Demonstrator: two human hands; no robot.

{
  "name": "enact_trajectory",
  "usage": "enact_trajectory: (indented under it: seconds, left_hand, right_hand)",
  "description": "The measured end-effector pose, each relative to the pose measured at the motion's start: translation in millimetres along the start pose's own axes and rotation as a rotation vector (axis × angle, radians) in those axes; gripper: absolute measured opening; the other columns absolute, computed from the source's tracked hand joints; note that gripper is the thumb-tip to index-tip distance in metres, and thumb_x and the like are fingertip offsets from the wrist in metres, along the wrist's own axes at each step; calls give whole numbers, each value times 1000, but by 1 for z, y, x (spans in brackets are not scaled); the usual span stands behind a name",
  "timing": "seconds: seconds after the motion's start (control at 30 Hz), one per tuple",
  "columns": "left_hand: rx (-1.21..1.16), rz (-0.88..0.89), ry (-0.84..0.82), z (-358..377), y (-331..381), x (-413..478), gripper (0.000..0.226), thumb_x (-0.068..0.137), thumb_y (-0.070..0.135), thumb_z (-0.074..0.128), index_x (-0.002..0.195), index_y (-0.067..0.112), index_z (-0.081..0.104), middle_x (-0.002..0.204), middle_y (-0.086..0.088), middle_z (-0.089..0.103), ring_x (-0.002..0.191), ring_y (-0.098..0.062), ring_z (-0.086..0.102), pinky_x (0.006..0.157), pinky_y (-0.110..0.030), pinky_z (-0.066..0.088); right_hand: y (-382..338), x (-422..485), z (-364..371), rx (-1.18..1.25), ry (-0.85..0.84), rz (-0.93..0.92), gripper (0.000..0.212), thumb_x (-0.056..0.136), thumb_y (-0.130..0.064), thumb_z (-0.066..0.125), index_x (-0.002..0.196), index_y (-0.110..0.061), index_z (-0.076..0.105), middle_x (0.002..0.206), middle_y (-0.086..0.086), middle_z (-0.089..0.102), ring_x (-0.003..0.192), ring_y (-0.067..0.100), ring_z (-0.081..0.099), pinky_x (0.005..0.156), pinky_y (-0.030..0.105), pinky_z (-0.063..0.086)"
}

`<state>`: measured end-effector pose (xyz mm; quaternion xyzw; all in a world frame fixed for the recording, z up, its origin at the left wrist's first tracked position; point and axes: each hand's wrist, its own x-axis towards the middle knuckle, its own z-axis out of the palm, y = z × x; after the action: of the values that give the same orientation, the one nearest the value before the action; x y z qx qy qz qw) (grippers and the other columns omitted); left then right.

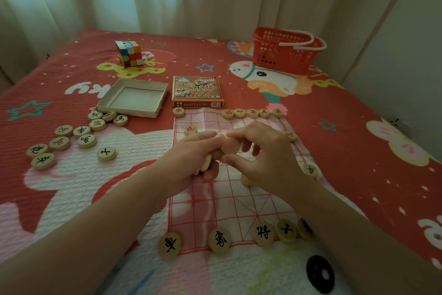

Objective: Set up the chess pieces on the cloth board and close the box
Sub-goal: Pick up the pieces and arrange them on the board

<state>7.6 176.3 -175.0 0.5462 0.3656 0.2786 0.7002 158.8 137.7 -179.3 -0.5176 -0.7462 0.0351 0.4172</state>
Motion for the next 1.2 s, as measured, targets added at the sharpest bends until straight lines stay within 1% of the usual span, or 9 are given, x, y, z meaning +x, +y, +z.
enact_trajectory:
  seconds: [0.2,0.3,0.4,0.57,0.67,0.77,0.9,1.03,1.2]
  left_hand:
    - [91,36,-71,-6,1,2,26,92,28,47,90,8,63,73,-5,61,36,-9,36,36,-19,23]
    - [135,59,-70,-6,2,2,24,91,22,49,82,5,62,71,-4,61,36,-8,35,35,-16,26]
    - [87,54,-62,-7,2,2,22,90,16,50,76,4,62,65,-3,63,34,-7,35,35,-16,26]
    - [32,40,-28,-6,1,2,21,89,15,51,77,5,65,62,-1,62,34,-7,35,34,-16,26]
    - [38,35,-44,-4,1,1,18,82,18,56,73,5,65,61,0,62,34,-7,35,34,-16,25]
    - [68,22,-51,-4,2,1,20,77,22,59,73,3,64,61,-2,61,34,-7,34,35,-17,23]
    - [12,-7,115,-11,5,5,20,89,15,53,78,5,67,58,0,56,35,-7,33,35,-18,20]
    - [-324,-103,334,-25,10,12,22,89,13,47,73,5,60,51,2,46,32,-5,32,32,-12,19]
    - [-544,-163,444,-31,11,15,22,88,12,43,72,5,56,50,0,46,33,-5,37,33,-9,25]
  right_hand:
    - [6,0,-5,63,-111,-15,47,74,-31,65,115,-9,63,88,-17,55,80,-11,50,71,6,39]
    - [8,-2,-8,80,-188,-23,54,79,-27,63,129,-10,51,102,-14,58,92,-19,48,83,5,38]
    - [9,-2,-9,113,-208,15,58,79,-21,62,135,-16,43,109,-15,59,95,-16,51,83,6,40]
    - [6,-1,-9,61,-52,15,48,66,-45,67,102,-14,63,91,-8,64,84,4,55,69,7,40]
    - [6,-1,-7,-24,37,-41,39,63,-43,71,87,-12,66,78,-5,59,72,2,47,65,5,37]
    - [7,-1,-8,-10,44,-60,28,68,-31,74,88,-13,68,75,-10,55,70,-1,46,63,5,37]
    - [13,1,-10,24,25,45,25,69,-17,72,93,-14,70,78,-21,54,73,-5,50,61,10,42]
    - [30,13,-22,-22,-34,205,31,74,-16,72,105,-14,68,86,-8,63,77,7,58,66,12,41]
    - [60,28,-36,-227,-45,279,32,80,-13,67,112,-14,65,92,-3,63,79,14,55,70,19,42]
